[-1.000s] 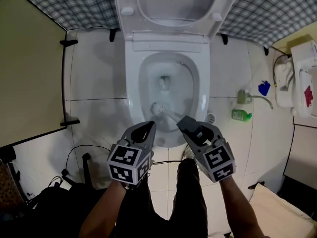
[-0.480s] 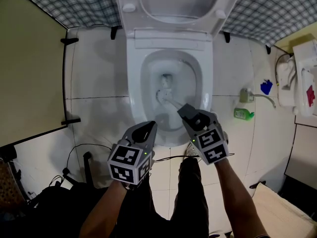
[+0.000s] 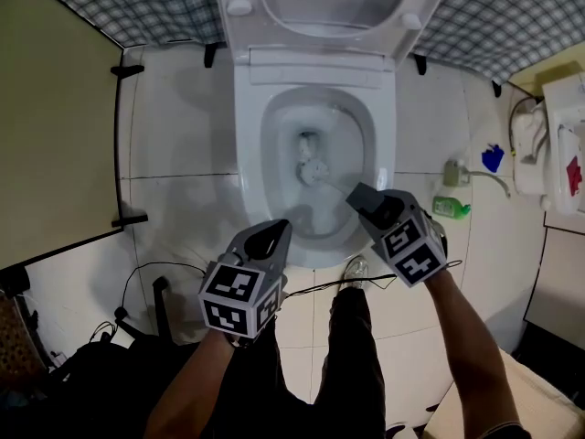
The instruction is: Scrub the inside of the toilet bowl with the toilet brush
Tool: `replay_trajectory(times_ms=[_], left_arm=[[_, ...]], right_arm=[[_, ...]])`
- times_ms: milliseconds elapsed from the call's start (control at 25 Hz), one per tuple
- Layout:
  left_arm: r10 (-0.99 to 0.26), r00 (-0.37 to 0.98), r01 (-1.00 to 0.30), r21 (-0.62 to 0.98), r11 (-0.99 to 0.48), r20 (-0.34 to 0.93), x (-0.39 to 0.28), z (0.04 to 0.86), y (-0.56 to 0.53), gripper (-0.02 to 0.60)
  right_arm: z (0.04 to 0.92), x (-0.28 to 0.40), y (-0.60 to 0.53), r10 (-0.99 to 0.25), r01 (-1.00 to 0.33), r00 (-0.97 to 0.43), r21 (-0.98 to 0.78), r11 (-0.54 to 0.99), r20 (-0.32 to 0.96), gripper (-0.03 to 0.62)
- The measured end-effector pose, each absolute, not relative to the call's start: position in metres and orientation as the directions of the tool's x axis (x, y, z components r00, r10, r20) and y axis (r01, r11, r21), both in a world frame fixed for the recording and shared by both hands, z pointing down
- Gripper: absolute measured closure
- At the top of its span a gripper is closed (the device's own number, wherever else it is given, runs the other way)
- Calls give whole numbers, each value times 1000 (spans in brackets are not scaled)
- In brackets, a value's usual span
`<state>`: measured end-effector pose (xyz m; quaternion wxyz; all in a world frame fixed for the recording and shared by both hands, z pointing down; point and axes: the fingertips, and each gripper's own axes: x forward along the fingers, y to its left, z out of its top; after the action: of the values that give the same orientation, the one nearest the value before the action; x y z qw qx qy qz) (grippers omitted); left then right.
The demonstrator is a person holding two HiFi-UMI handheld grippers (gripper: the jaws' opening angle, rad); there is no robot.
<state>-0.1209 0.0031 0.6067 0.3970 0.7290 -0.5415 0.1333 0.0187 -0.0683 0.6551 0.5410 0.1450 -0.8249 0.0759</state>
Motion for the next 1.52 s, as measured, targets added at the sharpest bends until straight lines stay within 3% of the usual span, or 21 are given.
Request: replay_trajectory(times_ms=[280, 520, 800, 1280, 1520], left_arm=[[-685, 387, -890, 446, -101, 617, -118, 605, 1, 572], [-683, 387, -890, 444, -102, 619, -118, 604, 0, 572], [-680, 362, -897, 436, -69, 638, -135, 614, 5, 572], [-685, 361, -891, 451, -52, 633, -142, 619, -3, 572], [-684, 357, -892, 450, -47, 636, -144, 621, -1, 572]], right_arm=[[615, 55, -70, -154, -286, -295, 67, 956, 943, 401], [625, 51, -106, -230, -314, -252, 145, 938, 940, 402], [630, 22, -154, -364, -373, -311, 239, 896, 878, 402], [657, -51, -132, -260, -309, -429, 130, 942, 865, 402], [675, -56, -102, -164, -136, -393, 119, 984, 905, 402]])
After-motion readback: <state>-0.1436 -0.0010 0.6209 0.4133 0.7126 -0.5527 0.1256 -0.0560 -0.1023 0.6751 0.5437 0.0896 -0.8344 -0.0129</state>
